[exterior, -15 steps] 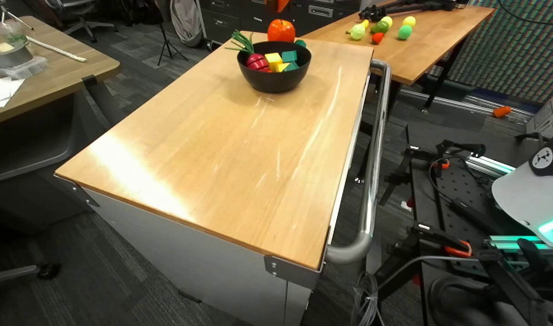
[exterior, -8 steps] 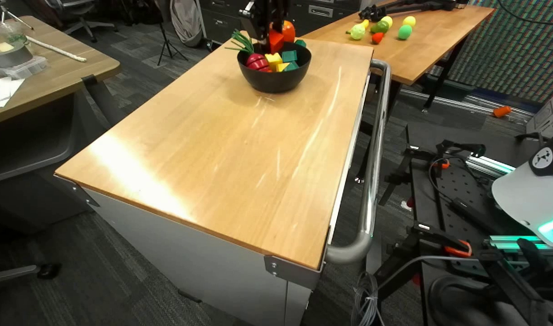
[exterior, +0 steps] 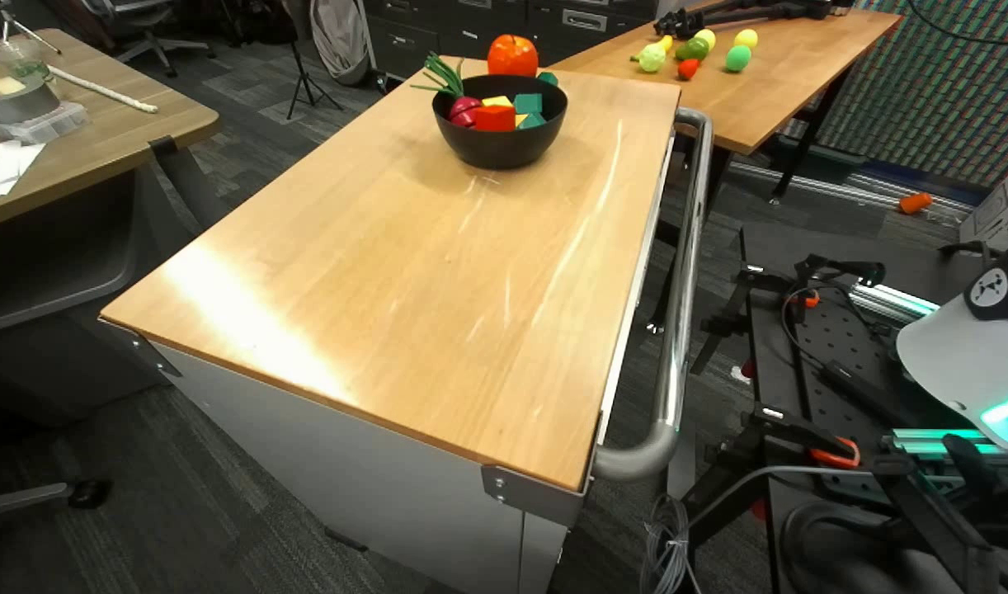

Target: Put all the blocks and the beetroot in the bowl then move the apple to the left

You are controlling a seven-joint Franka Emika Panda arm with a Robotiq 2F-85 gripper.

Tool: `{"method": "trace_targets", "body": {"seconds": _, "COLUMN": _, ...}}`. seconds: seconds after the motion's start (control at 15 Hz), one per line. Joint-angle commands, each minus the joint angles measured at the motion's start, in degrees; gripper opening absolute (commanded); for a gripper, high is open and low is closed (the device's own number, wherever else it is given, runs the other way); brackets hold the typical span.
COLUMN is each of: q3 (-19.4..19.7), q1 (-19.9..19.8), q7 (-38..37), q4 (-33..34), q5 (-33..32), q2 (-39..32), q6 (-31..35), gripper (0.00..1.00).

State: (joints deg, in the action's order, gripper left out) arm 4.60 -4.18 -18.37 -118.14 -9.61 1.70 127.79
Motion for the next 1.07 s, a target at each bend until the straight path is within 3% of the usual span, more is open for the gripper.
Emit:
{"method": "trace_targets", "body": {"seconds": 0.0, "q3": 0.3, "q1": -1.1, "q7": -1.0, "q4": -0.7, "q5": -1.6, "q2": 2.6, "q6": -0.1, "gripper": 1.0}}
{"method": "trace_targets", "body": {"seconds": 0.27, "q3": 1.1, "q1": -3.1, "q7": -1.4, "q4": -4.3, "q5": -2.9, "q2": 8.7, "q6": 0.2, "gripper": 1.0}}
{"method": "trace_targets", "body": {"seconds": 0.4, "q3": -1.4, "q1": -4.0, "q7": -11.0, "q4": -5.0, "q5": -11.1, "q2": 7.9, "q6": 6.7, "gripper": 1.0}}
{"method": "trace_targets", "body": {"seconds": 0.67, "q3": -2.3, "q1": -6.1, "q7": -25.9, "q4": -1.0, "q5": -23.5, "q2": 2.4, "q6": 12.0, "gripper": 1.0}}
{"method": "trace_targets", "body": {"seconds": 0.8, "q3": -0.9, "q1": -6.8, "q7": -33.1, "q4": 2.3, "q5": -28.3, "q2": -1.4, "q6": 10.1, "gripper": 1.0}}
{"method": "trace_targets", "body": {"seconds": 1.0, "q3": 2.4, "q1": -6.7, "q7": -35.2, "q4": 7.5, "q5": -25.4, "q2": -7.8, "q6": 5.9, "gripper": 1.0}}
